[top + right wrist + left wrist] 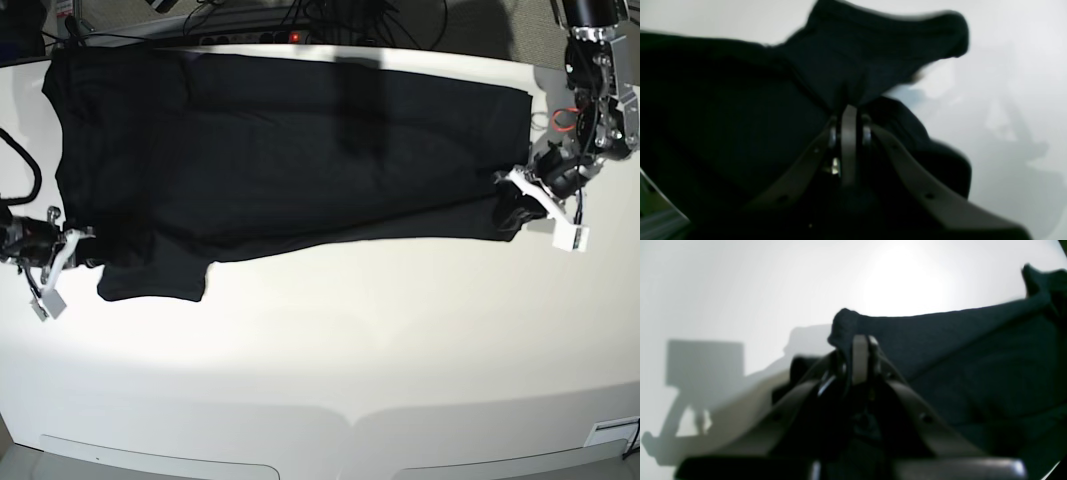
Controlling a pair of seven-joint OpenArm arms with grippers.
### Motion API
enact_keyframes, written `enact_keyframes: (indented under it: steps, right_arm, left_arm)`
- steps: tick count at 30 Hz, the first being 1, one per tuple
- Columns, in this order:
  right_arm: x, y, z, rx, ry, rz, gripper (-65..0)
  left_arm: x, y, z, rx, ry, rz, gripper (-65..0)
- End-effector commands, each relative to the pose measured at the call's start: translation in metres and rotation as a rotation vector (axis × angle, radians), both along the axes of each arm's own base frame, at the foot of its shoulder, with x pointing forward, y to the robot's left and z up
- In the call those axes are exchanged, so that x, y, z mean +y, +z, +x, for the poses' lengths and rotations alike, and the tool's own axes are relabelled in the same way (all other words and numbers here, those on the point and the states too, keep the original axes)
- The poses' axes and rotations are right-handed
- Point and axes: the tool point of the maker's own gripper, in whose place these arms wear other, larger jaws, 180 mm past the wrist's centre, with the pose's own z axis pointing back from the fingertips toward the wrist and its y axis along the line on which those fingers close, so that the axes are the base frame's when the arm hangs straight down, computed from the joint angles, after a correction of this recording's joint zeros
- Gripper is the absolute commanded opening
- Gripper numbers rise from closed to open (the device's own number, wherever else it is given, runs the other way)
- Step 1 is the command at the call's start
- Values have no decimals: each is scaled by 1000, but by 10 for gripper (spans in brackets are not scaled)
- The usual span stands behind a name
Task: Fold the T-shirt properly
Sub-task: 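Fold the hem half up over the collar half with both grippers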
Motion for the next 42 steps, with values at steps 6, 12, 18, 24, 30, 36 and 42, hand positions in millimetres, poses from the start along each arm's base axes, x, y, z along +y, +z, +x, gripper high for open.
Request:
enact_keyframes:
  steps: [6, 12, 18, 24, 30, 36, 42]
  right_arm:
    - [-19, 18, -29, -64, -36, -16, -650]
    - [-31, 25, -63, -85, -72, -42, -650]
    - [-38, 29, -94, -115, -156, -15, -650]
    - [-46, 30, -121, -133, -248, 3, -650]
    - [-70, 34, -137, -163, -374, -5, -650]
    - [-79, 9, -155, -110, -414, -100, -650]
    - [-76, -14, -172, -71, -451, -137, -650]
  left_arm:
    - [16, 18, -9, -80, 47, -72, -650]
    - [15, 18, -25, -82, 29, -83, -650]
    - [4, 44, -32, -143, -12, -65, -650]
    - [-6, 54, -51, -149, -61, -16, -650]
    - [4, 38, -71, -83, -53, 37, -650]
    - [8, 27, -84, -21, -57, 53, -650]
    - [11, 18, -89, 18, -73, 107, -650]
